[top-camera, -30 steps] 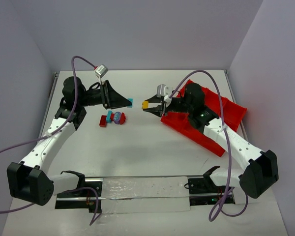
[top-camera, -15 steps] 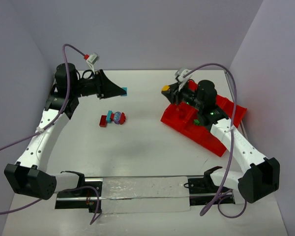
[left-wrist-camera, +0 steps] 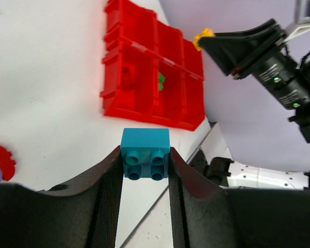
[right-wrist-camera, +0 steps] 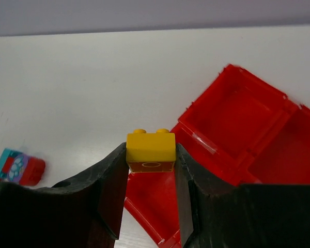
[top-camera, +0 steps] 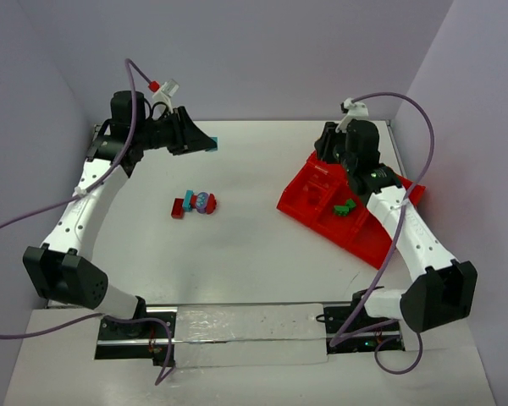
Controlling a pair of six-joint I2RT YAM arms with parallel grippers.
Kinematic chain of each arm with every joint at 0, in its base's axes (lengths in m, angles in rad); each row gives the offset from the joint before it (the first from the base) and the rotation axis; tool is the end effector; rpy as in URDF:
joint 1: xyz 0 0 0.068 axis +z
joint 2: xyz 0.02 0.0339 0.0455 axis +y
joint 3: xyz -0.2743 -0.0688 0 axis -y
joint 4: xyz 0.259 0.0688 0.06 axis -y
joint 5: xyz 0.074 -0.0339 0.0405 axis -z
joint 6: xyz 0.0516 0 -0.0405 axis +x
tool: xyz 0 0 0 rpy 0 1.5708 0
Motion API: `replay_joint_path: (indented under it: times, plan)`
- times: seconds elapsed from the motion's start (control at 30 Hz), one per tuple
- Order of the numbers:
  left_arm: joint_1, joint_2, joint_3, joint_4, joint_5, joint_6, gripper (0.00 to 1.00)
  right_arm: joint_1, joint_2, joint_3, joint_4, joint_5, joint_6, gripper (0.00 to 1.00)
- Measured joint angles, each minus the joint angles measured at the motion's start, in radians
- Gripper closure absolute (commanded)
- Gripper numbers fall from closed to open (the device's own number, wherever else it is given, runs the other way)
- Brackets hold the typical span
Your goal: Sort the legos into containers by color
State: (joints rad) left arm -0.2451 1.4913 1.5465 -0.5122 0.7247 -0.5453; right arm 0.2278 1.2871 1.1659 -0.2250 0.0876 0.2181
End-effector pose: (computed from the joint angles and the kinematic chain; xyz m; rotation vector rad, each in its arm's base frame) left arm 0.3357 -0.1192 0.4114 0.1732 2.1155 -1.2179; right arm 0.3181 0.0691 0.3625 0.0498 1.9209 0.2162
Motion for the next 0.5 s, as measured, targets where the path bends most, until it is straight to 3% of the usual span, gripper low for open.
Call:
replay_joint_path:
  times: [0.23,0.5]
  plan:
    - [0.000,0.071,0.046,-0.047,-0.060,0.025,1.00,-0.090,0.121,0.091,-0.109,0.072,0.163,1.00]
    - [0.000,0.168,0.081,-0.063,-0.076,0.030,1.00,-0.160,0.315,0.199,-0.179,0.069,0.229,1.00]
